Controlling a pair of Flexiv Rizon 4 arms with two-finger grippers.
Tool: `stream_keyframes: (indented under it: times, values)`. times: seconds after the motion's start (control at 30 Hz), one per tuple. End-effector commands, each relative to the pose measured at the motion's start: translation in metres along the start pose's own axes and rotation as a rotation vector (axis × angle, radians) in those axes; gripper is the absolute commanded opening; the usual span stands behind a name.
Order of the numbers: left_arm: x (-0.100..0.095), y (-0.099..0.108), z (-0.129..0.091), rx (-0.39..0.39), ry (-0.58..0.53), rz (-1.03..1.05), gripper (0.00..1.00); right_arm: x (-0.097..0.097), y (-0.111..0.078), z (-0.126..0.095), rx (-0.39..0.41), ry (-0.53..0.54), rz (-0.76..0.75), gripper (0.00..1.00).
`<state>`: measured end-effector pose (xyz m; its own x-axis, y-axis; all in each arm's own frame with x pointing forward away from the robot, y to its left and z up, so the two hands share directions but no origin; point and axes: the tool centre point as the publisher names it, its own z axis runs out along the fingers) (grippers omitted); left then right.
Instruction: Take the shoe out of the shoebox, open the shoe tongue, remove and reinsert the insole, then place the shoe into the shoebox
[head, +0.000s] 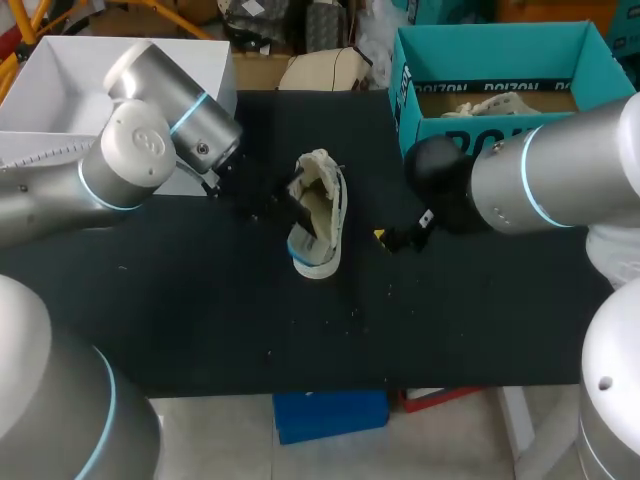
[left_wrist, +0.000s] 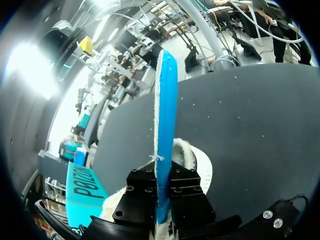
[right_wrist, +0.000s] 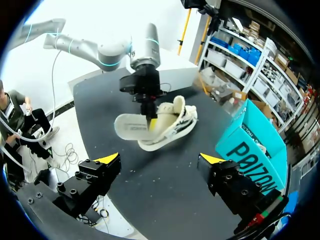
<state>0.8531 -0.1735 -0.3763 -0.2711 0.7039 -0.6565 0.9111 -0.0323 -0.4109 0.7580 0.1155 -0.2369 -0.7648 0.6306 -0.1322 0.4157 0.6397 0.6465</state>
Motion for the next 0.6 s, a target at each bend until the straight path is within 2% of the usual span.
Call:
stream_keyframes:
  times: [0.03, 0.13, 0.17, 0.2, 0.23, 0.4, 0.6]
  values:
    - [-0.001, 0.008, 0.001, -0.021, -0.008, -0.011, 0.0, 0.0, 0.0, -0.001, 0.003, 0.001, 0.0, 1.0]
    - [-0.005, 0.01, -0.001, -0.034, -0.026, -0.013, 0.0, 0.0, 0.0, -0.001, 0.003, 0.001, 0.0, 1.0]
    - [-0.007, 0.008, -0.001, -0.039, -0.026, -0.009, 0.28, 0.0, 0.0, -0.001, 0.003, 0.001, 0.0, 1.0]
    - [-0.008, 0.006, -0.001, -0.04, -0.026, -0.007, 0.49, 0.0, 0.0, -0.001, 0.003, 0.001, 0.0, 1.0]
    - [-0.008, 0.002, -0.001, -0.034, -0.024, 0.0, 0.81, 0.0, 0.0, -0.001, 0.003, 0.001, 0.0, 1.0]
    - [-0.006, -0.023, -0.005, -0.018, -0.002, 0.03, 0.83, 0.0, 0.0, -0.001, 0.003, 0.001, 0.0, 1.0]
    - [-0.001, -0.056, -0.017, -0.011, 0.021, 0.068, 0.65, 0.0, 0.0, -0.001, 0.003, 0.001, 0.0, 1.0]
